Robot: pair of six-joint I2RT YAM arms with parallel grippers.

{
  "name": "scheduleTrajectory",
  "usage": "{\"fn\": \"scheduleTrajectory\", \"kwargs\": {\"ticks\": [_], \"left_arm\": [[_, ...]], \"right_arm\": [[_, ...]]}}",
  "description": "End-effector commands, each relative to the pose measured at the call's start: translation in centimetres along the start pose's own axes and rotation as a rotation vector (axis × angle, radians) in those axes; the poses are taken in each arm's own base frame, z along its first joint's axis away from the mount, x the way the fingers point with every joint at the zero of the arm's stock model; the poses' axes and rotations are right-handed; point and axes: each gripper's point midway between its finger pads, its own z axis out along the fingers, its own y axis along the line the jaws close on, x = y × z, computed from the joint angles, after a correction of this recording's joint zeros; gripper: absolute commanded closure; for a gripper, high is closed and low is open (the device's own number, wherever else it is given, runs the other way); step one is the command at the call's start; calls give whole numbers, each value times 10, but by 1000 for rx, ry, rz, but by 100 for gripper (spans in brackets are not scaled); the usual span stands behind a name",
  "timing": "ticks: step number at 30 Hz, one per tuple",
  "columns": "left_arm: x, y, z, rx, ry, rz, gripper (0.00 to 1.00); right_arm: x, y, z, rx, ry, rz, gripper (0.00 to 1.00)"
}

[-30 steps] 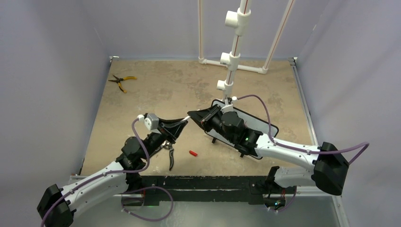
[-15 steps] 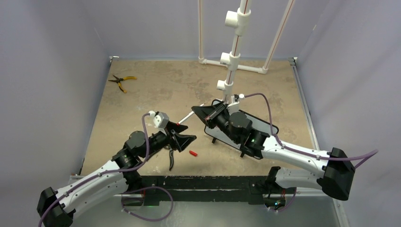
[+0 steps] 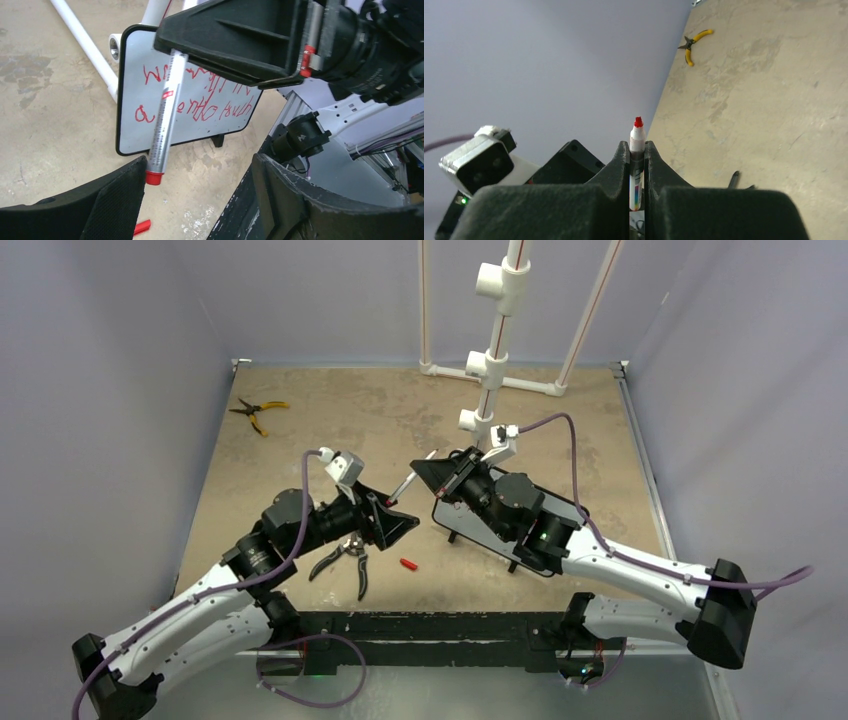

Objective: Write a sentence on the whiteboard
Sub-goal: Pass from the left arm to the right, then pass from the right arm to the left

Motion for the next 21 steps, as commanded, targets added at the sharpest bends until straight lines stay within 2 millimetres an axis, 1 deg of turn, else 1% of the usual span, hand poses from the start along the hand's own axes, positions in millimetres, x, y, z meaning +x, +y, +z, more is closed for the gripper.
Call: {"fn": "scheduleTrajectory", "kwargs": {"ticks": [1,4,9,10,12,17,21], "left_arm": [[-12,0,3,-31,8,34,26],[-14,-10,9,26,7,41,25],[-14,-5,17,13,13,45,25],[-18,-7,18,20,-3,49,25],[-25,-9,21,28,-34,57,28],[-30,-12,25,42,-52,56,38],[-32,-9,26,28,-65,60,39]], "right_arm": [[-18,21,-8,-65,-34,-173,100],[-17,22,-9,-69,-16,-219,100],[-8,32,-14,-138,35,-257,100],[-7,35,-15,-158,41,-265,100],[-3,37,-16,-187,53,-282,100],[1,37,-17,-190,73,-294,100],[4,37,-17,-194,94,-313,100]]}}
